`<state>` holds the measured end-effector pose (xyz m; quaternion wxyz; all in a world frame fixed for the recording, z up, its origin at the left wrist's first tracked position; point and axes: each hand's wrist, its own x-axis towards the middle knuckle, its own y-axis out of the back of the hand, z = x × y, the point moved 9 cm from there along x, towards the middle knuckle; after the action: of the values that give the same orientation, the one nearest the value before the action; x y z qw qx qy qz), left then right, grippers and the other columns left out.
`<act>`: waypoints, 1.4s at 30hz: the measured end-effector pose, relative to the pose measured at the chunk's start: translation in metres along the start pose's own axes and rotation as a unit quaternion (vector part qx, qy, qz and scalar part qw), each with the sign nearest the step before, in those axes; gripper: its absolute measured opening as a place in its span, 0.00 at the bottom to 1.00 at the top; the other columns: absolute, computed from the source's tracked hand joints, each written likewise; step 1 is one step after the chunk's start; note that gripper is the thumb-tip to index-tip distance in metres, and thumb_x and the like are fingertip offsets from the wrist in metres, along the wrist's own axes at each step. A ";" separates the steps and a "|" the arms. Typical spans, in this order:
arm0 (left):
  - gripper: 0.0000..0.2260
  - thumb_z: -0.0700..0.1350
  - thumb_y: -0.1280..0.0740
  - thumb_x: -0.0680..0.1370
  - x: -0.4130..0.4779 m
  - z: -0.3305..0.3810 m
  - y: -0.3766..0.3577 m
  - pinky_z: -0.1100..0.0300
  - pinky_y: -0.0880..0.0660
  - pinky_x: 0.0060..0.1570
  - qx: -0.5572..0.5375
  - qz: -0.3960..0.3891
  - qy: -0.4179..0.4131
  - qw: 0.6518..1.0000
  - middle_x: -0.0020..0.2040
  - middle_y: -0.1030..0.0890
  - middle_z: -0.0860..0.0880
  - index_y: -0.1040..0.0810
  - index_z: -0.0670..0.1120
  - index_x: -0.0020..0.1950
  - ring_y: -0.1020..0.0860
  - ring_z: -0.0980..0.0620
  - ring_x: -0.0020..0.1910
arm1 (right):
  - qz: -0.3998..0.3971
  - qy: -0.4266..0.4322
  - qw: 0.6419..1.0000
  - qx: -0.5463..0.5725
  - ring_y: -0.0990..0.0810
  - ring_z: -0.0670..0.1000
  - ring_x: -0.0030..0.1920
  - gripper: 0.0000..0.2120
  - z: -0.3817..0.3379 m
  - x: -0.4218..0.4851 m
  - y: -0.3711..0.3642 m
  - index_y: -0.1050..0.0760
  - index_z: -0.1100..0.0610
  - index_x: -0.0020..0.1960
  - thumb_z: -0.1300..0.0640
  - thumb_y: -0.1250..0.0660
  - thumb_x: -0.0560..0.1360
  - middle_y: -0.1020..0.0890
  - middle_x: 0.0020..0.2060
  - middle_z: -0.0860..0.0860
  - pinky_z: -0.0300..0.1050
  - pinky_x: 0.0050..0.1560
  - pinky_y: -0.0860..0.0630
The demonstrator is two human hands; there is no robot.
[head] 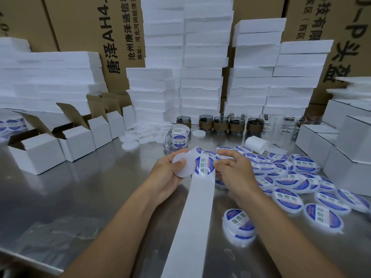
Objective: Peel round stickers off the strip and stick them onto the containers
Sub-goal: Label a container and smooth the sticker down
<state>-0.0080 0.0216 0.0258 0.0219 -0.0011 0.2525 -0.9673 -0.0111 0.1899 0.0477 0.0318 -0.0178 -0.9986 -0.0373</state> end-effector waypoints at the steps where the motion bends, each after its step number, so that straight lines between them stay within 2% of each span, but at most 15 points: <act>1: 0.11 0.31 0.42 0.78 0.000 0.002 0.003 0.61 0.22 0.42 -0.005 0.011 -0.006 1.000 0.51 0.20 0.44 0.25 0.40 0.56 0.21 0.48 0.49 | 0.004 0.007 1.000 -0.001 0.19 0.51 0.43 0.12 0.000 0.000 0.000 0.25 0.47 0.49 0.64 0.35 0.75 0.17 0.41 0.51 0.48 0.42 0.19; 4: 0.11 0.31 0.41 0.78 -0.001 0.007 0.013 0.63 0.21 0.38 -0.010 0.045 -0.024 0.999 0.47 0.19 0.45 0.22 0.42 0.49 0.21 0.50 0.45 | 0.016 0.023 0.999 0.019 0.19 0.49 0.43 0.13 -0.002 -0.001 0.003 0.26 0.46 0.45 0.65 0.37 0.76 0.18 0.42 0.50 0.48 0.40 0.20; 6: 0.11 0.31 0.41 0.78 -0.001 0.007 0.016 0.62 0.21 0.39 0.006 0.060 -0.028 0.998 0.47 0.20 0.45 0.22 0.43 0.49 0.21 0.50 0.45 | 0.024 0.035 0.999 0.027 0.20 0.44 0.37 0.13 -0.003 -0.001 0.006 0.25 0.46 0.47 0.65 0.37 0.76 0.19 0.41 0.49 0.41 0.33 0.21; 8: 0.10 0.31 0.41 0.78 -0.001 0.005 0.013 0.60 0.20 0.40 0.025 0.051 -0.025 0.998 0.48 0.20 0.44 0.23 0.42 0.50 0.21 0.48 0.47 | 0.023 0.042 0.998 0.031 0.20 0.42 0.35 0.13 -0.004 -0.001 0.006 0.25 0.46 0.49 0.65 0.37 0.76 0.19 0.40 0.47 0.38 0.30 0.22; 12: 0.13 0.29 0.41 0.78 -0.003 0.002 0.006 0.51 0.21 0.50 0.074 0.034 -0.017 0.997 0.48 0.17 0.47 0.22 0.44 0.52 0.19 0.46 0.50 | 0.015 0.046 0.999 0.020 0.20 0.44 0.37 0.14 -0.006 -0.001 0.004 0.26 0.44 0.44 0.64 0.36 0.76 0.20 0.39 0.44 0.44 0.36 0.20; 14: 0.14 0.29 0.41 0.78 -0.005 0.000 0.002 0.51 0.20 0.46 0.106 0.020 -0.008 0.994 0.48 0.17 0.46 0.21 0.45 0.53 0.17 0.47 0.45 | 0.011 0.048 0.999 0.014 0.20 0.45 0.39 0.14 -0.007 -0.002 0.002 0.26 0.44 0.44 0.64 0.36 0.76 0.20 0.39 0.44 0.46 0.37 0.20; 16: 0.13 0.31 0.41 0.78 -0.006 -0.005 -0.004 0.51 0.19 0.46 0.133 -0.005 0.009 0.991 0.50 0.16 0.42 0.21 0.43 0.56 0.17 0.46 0.45 | 0.008 0.054 0.999 -0.002 0.18 0.47 0.41 0.13 -0.007 -0.004 0.000 0.26 0.45 0.44 0.64 0.36 0.75 0.19 0.41 0.46 0.48 0.39 0.20; 19: 0.12 0.39 0.40 0.80 -0.008 -0.011 -0.014 0.47 0.23 0.56 0.118 -0.041 0.039 0.991 0.56 0.18 0.39 0.24 0.39 0.61 0.19 0.42 0.54 | 0.007 0.066 0.998 -0.024 0.19 0.48 0.42 0.13 -0.009 -0.005 -0.002 0.26 0.45 0.45 0.64 0.37 0.75 0.19 0.42 0.48 0.44 0.39 0.21; 21: 0.12 0.43 0.39 0.80 -0.009 -0.011 -0.017 0.49 0.23 0.54 0.128 -0.049 0.029 0.990 0.54 0.18 0.39 0.23 0.39 0.59 0.19 0.43 0.51 | 0.018 0.095 0.994 -0.054 0.21 0.45 0.41 0.12 -0.011 -0.006 -0.002 0.27 0.44 0.45 0.63 0.36 0.75 0.21 0.41 0.46 0.38 0.38 0.23; 24: 0.10 0.41 0.37 0.79 -0.011 -0.006 -0.018 0.51 0.22 0.51 0.142 -0.048 -0.002 0.989 0.53 0.17 0.39 0.22 0.39 0.58 0.18 0.45 0.47 | 0.068 0.222 0.957 -0.172 0.28 0.41 0.45 0.08 -0.029 -0.017 -0.002 0.26 0.47 0.50 0.58 0.34 0.74 0.27 0.46 0.44 0.33 0.43 0.32; 27: 0.11 0.40 0.37 0.79 -0.014 -0.005 -0.020 0.47 0.24 0.55 0.147 -0.058 -0.013 0.987 0.55 0.19 0.38 0.22 0.39 0.59 0.20 0.42 0.49 | 0.088 0.317 0.899 -0.288 0.36 0.39 0.49 0.11 -0.041 -0.027 -0.010 0.23 0.52 0.56 0.54 0.34 0.74 0.31 0.48 0.43 0.32 0.46 0.40; 30: 0.10 0.40 0.37 0.78 -0.017 -0.003 -0.024 0.46 0.24 0.55 0.150 -0.073 -0.017 0.986 0.55 0.19 0.38 0.22 0.41 0.57 0.19 0.43 0.49 | 0.078 0.325 0.881 -0.336 0.36 0.41 0.52 0.12 -0.041 -0.027 -0.014 0.22 0.52 0.58 0.54 0.34 0.75 0.27 0.50 0.46 0.32 0.49 0.42; 35: 0.07 0.42 0.36 0.78 -0.017 -0.003 -0.026 0.49 0.23 0.53 0.158 -0.090 -0.017 0.983 0.52 0.17 0.41 0.19 0.46 0.52 0.18 0.46 0.48 | 0.069 0.316 0.883 -0.339 0.33 0.45 0.57 0.09 -0.041 -0.026 -0.016 0.23 0.51 0.55 0.55 0.34 0.75 0.23 0.52 0.46 0.32 0.50 0.44; 38: 0.07 0.42 0.37 0.79 -0.016 -0.004 -0.025 0.52 0.21 0.49 0.151 -0.083 -0.013 0.985 0.50 0.17 0.42 0.19 0.44 0.51 0.18 0.48 0.45 | 0.065 0.320 0.879 -0.347 0.31 0.47 0.56 0.07 -0.042 -0.026 -0.017 0.23 0.51 0.53 0.55 0.34 0.75 0.21 0.50 0.47 0.35 0.51 0.43; 42: 0.08 0.43 0.37 0.79 -0.016 -0.004 -0.025 0.50 0.23 0.50 0.153 -0.082 -0.015 0.985 0.47 0.17 0.42 0.20 0.43 0.50 0.19 0.48 0.44 | 0.061 0.313 0.876 -0.361 0.31 0.47 0.52 0.06 -0.042 -0.028 -0.018 0.24 0.50 0.51 0.55 0.33 0.74 0.22 0.46 0.46 0.39 0.47 0.42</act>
<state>0.0066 0.0460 0.0344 -0.0532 -0.0333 0.0998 -0.9930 0.0182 0.1681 0.0859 0.3358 -0.0763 -0.8507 -0.3970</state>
